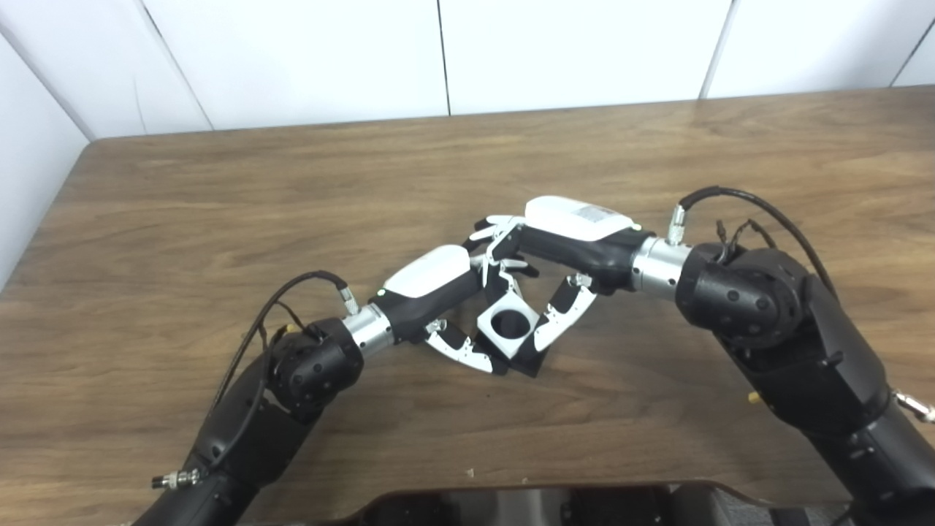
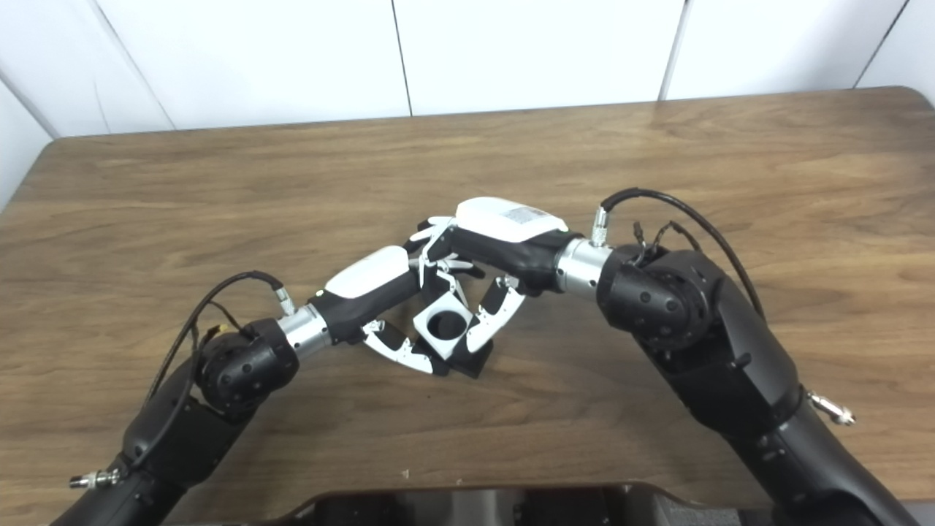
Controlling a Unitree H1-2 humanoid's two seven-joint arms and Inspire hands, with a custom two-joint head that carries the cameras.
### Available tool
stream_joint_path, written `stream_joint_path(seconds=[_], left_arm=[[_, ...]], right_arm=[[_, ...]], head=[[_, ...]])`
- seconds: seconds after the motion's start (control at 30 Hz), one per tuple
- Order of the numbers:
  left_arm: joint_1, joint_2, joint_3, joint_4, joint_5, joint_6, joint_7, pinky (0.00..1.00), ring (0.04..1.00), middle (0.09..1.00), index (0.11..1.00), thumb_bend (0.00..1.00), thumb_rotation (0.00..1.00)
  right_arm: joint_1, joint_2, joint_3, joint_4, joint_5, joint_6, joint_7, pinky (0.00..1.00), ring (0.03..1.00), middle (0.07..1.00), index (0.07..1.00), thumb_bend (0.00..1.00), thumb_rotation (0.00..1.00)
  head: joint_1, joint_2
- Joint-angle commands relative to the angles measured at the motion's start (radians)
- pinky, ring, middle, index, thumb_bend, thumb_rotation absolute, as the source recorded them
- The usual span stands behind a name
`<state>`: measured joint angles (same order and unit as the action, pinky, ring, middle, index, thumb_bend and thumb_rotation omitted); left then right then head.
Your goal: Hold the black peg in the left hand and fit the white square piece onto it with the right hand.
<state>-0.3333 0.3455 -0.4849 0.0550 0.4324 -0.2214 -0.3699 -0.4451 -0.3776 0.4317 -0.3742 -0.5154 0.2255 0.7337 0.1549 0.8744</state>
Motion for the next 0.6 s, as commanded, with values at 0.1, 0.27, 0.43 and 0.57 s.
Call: stream_joint_path(seconds=[0.1, 0.27, 0.43, 0.57], left_arm=[[0.034, 0.020, -0.031, 0.028, 0.050, 0.059, -0.062, 0.86, 0.934, 0.879, 0.491, 0.52, 0.08], [0.036, 0.021, -0.029, 0.024, 0.045, 0.062, -0.063, 0.85, 0.934, 0.880, 0.490, 0.52, 0.08], [0.035, 0.026, -0.029, 0.023, 0.047, 0.063, -0.067, 0.87, 0.936, 0.887, 0.491, 0.52, 0.08], [0.036, 0.030, -0.026, 0.021, 0.041, 0.070, -0.073, 0.87, 0.942, 0.888, 0.490, 0.52, 0.08]], right_arm=[[-0.024, 0.006, -0.015, -0.003, 0.003, -0.013, -0.025, 0.89, 0.954, 0.875, 0.479, 0.52, 0.14], [-0.017, 0.005, -0.017, 0.015, 0.004, -0.018, -0.032, 0.89, 0.951, 0.869, 0.479, 0.52, 0.14], [-0.011, -0.005, -0.011, 0.022, -0.004, -0.018, -0.038, 0.91, 0.956, 0.869, 0.480, 0.52, 0.14], [-0.012, -0.014, -0.015, 0.026, -0.005, -0.026, -0.042, 0.91, 0.956, 0.869, 0.479, 0.52, 0.14]], head=[[0.001, 0.003], [0.001, 0.005], [-0.003, 0.008], [-0.009, 0.009]])
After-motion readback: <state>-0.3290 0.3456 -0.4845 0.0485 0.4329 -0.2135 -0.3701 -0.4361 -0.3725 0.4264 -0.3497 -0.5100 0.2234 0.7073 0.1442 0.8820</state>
